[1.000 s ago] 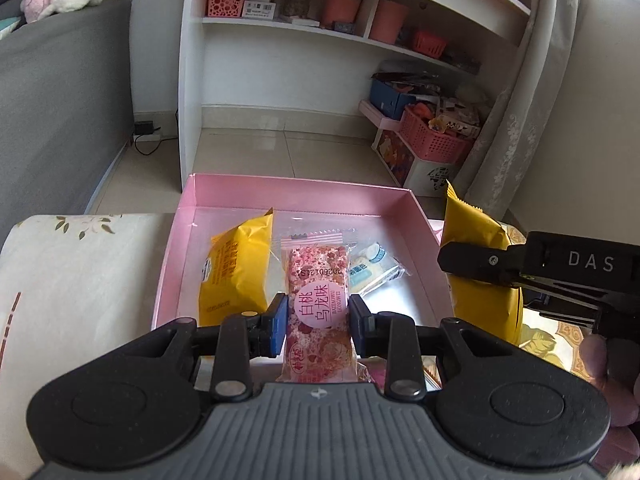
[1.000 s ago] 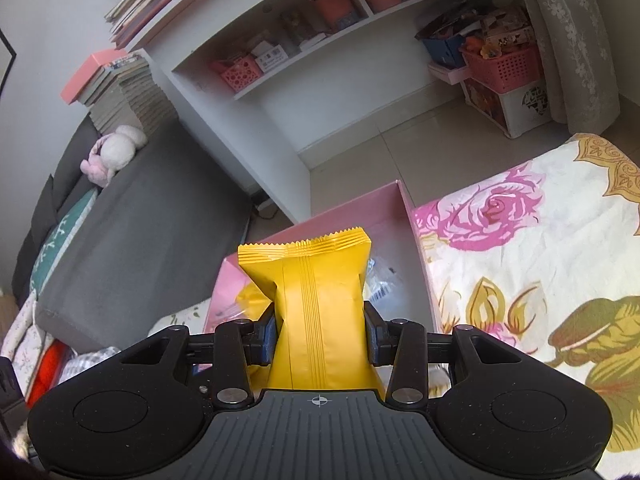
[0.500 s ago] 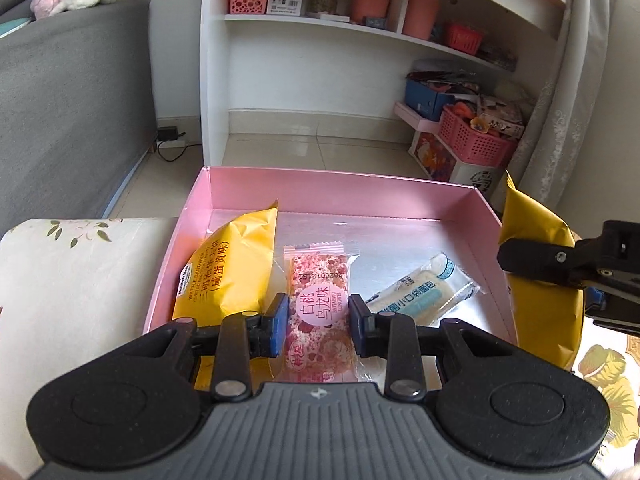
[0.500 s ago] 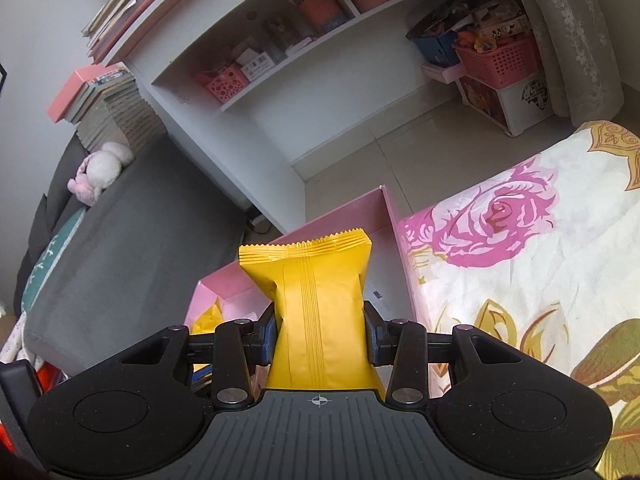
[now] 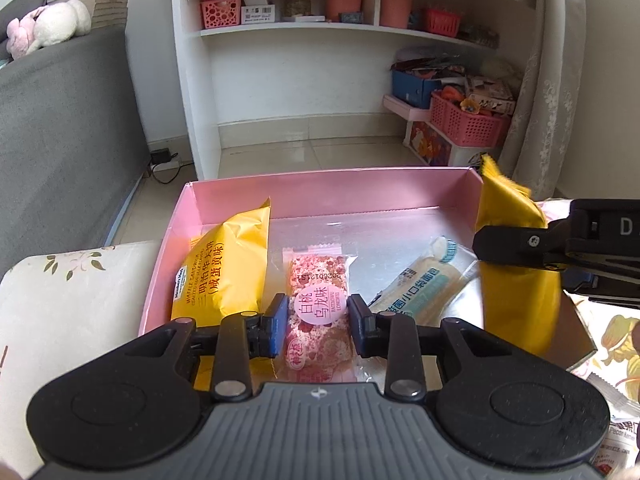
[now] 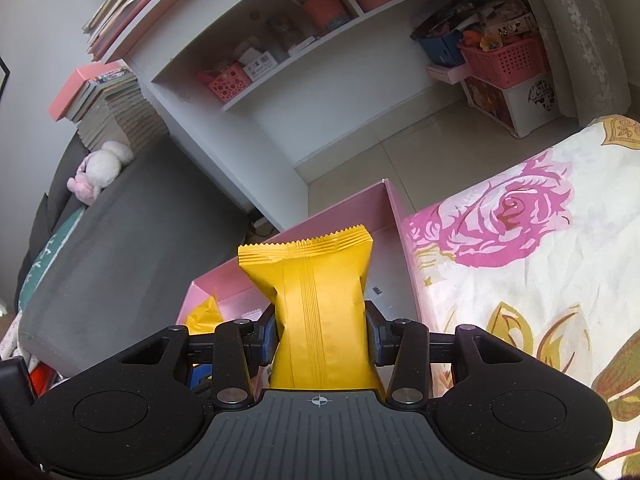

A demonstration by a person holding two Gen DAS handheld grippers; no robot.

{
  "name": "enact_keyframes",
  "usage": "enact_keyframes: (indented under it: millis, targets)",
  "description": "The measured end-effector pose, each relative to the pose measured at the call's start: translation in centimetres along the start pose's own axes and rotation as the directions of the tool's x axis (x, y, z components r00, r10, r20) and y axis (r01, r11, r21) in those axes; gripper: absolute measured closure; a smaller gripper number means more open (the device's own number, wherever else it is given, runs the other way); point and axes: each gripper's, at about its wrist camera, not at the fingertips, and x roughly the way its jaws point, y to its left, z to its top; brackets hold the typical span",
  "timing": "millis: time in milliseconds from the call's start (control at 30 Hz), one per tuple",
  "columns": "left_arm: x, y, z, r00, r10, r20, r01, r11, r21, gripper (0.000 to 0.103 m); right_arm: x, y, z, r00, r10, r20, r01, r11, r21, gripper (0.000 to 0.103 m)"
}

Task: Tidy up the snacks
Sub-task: 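Carry both packets into the pink box and open both tools, then withdraw both tools from the box back over the snack pile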

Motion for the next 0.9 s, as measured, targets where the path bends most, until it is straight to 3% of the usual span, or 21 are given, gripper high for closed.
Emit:
enact_keyframes:
  millis: [67,133,333,433,767,900]
  targets:
    - [-0.4,0.1,-0.1,1.000,-0.011,0.018,0.011,1.000,0.001,0.070,-0.3,-0.2,0.1,1.000,0.004,0.002,-0.004,1.000,0.008,0.052]
    - [-1.0,0.1,-0.2,0.999,-0.023,0.032,0.023,1.000,0.002,0.058,-0.6,-0.1,0.2,1.000,0.005,0.008,-0.005,1.000,0.014,0.042]
    - [-3.0,-0.1,-0.3,0.997,-0.075,0.015,0.075,0.997,0.023,0.039,-2.4,0.5,0.6,1.000,0.017,0.019,-0.017,1.000,0.011,0.026]
    - [-4.0,-0.3,-0.6,0.996,-0.092,0.002,0.092,0.996,0.019,0.036,-3.8,1.2,0.8,0.999,0.023,0.025,-0.023,1.000,-0.002,0.017]
    - [-8.2,0.4,-2.5,0.997,-0.071,-0.008,0.071,0.997,-0.008,0.015,-7.9,2.2,-0.1,1.000,0.006,0.003,-0.006,1.000,-0.023,0.012]
    - [-9.8,1.1,-3.3,0.999,-0.032,-0.028,0.031,0.999,-0.017,0.012,-9.2,3.1,-1.1,0.999,-0.030,-0.022,0.028,0.996,-0.085,0.011]
